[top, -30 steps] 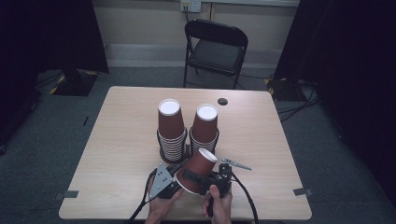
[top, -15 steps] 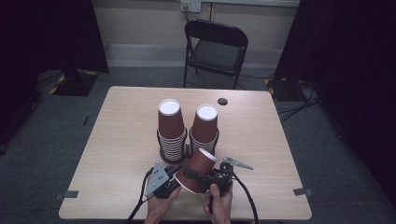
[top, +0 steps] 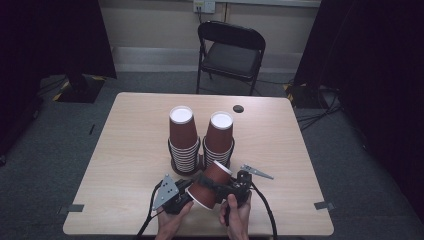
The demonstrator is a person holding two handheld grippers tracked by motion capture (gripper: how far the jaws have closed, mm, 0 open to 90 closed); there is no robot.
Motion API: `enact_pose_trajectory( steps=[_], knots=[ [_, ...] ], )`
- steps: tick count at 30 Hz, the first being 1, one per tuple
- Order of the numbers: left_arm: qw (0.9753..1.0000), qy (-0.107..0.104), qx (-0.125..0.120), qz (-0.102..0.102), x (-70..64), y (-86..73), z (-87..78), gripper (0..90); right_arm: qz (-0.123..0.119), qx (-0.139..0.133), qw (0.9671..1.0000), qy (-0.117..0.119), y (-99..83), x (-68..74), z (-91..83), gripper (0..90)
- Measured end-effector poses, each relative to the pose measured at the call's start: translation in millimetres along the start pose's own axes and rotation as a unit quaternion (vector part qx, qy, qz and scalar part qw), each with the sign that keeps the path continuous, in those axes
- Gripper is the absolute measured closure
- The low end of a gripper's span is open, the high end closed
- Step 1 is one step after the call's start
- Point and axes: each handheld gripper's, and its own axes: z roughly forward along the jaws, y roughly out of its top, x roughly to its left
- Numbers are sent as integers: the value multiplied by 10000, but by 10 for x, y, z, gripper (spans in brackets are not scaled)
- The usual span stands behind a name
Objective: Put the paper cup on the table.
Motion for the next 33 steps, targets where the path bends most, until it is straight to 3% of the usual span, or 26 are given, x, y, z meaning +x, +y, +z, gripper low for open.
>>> enact_pose_trajectory(
  steps=[4,7,9,12,16,24,28,30,31,33],
  knots=[
    [10000,-32,78,26,24,5,-21,844,-56,41,10000,-40,15,4,18,93],
    [9998,-115,55,-132,43,-15,-53,847,-77,-16,9999,-93,53,-5,25,106],
    [9997,-169,13,-194,60,-23,-71,847,-213,27,9996,-180,73,28,32,105],
    [9998,-124,51,-168,64,-15,-86,848,-287,24,9994,-179,76,38,45,106],
    [9995,-186,126,-213,73,-3,-141,857,-249,-127,9994,-198,117,22,24,135],
    [9984,-192,533,2,117,43,-208,860,-391,-356,9981,-304,195,-2,-97,149],
    [9968,-212,763,143,132,94,-203,862,-933,-409,9934,-536,188,4,-155,129],
    [9964,-227,802,169,137,111,-203,862,-1109,-503,9911,-538,174,5,-201,121],
    [9947,-186,956,319,143,146,-200,862,-1263,-499,9894,-516,168,9,-227,121],
    [9936,-221,1063,304,159,164,-194,863,-1418,-532,9875,-445,158,11,-281,121]
  ],
)
